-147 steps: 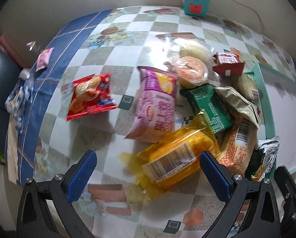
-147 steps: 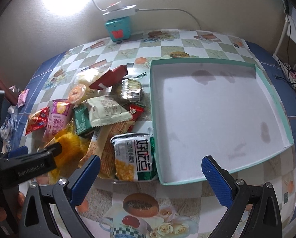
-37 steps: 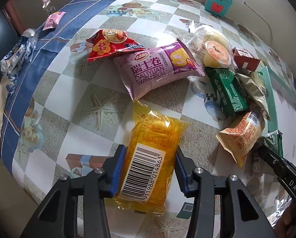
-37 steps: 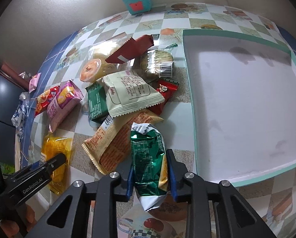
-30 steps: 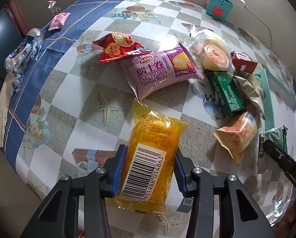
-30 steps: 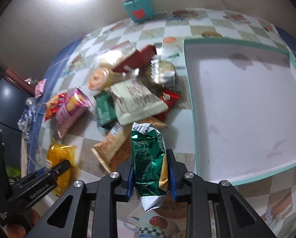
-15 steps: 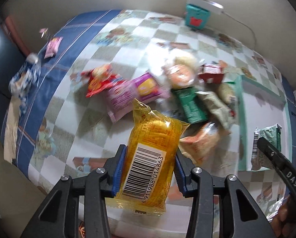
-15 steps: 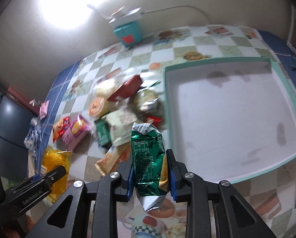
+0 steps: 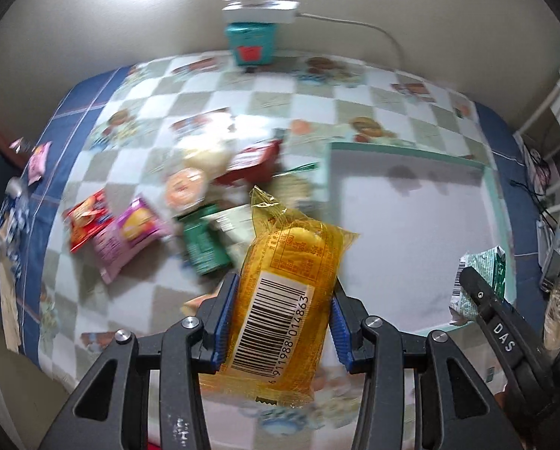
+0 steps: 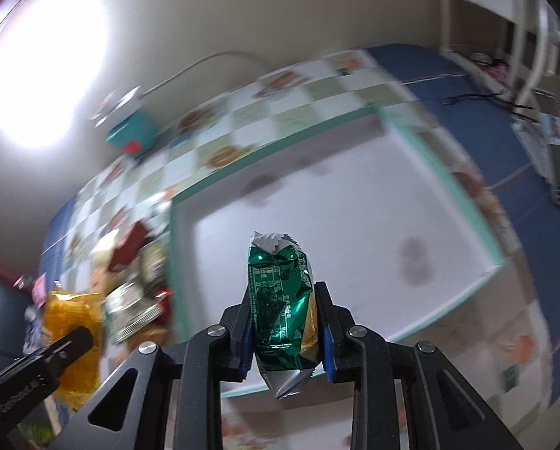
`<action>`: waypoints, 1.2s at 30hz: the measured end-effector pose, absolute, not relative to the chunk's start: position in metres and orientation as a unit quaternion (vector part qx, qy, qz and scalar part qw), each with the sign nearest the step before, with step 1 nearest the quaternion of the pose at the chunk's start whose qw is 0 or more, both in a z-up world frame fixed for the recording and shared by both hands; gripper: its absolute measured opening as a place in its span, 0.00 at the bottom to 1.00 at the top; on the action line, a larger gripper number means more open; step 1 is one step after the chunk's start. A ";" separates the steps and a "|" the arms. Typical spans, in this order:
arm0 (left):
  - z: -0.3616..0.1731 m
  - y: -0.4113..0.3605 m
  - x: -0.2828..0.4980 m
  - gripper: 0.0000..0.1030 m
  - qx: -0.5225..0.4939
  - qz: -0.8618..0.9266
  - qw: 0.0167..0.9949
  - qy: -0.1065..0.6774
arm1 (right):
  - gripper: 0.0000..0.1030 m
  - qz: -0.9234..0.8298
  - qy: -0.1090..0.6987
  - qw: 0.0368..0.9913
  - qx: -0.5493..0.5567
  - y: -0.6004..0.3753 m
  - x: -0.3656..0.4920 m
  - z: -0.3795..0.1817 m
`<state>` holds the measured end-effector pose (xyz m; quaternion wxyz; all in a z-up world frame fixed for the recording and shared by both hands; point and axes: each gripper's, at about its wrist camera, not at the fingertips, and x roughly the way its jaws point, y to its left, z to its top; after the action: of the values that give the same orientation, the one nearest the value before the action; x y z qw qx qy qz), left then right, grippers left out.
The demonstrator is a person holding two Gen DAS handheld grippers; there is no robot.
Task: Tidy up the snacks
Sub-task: 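Carry both held bags into the white tray and open both tools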
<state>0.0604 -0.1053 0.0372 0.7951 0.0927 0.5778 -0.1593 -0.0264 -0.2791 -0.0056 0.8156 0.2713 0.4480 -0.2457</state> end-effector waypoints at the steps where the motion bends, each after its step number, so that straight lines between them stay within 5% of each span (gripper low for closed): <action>1: 0.037 -0.113 0.060 0.45 0.095 -0.164 0.795 0.577 | 0.29 -0.259 0.448 0.814 0.265 -0.285 -0.029 -0.005; 28: -0.019 -0.229 0.084 0.46 0.138 -0.205 0.791 0.560 | 0.30 -0.376 0.443 0.784 0.220 -0.362 -0.025 -0.018; 33: -0.009 -0.227 0.082 0.65 0.137 -0.210 0.793 0.555 | 0.48 -0.368 0.445 0.791 0.204 -0.355 -0.020 -0.010; 36: 0.004 -0.216 0.084 0.69 0.119 -0.205 0.798 0.554 | 0.50 -0.366 0.444 0.792 0.204 -0.352 -0.021 -0.002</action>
<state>0.0844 -0.2156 0.0036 0.7980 0.1194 0.5541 -0.2047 -0.0209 -0.3517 -0.0022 0.7918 0.2035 0.4443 -0.3664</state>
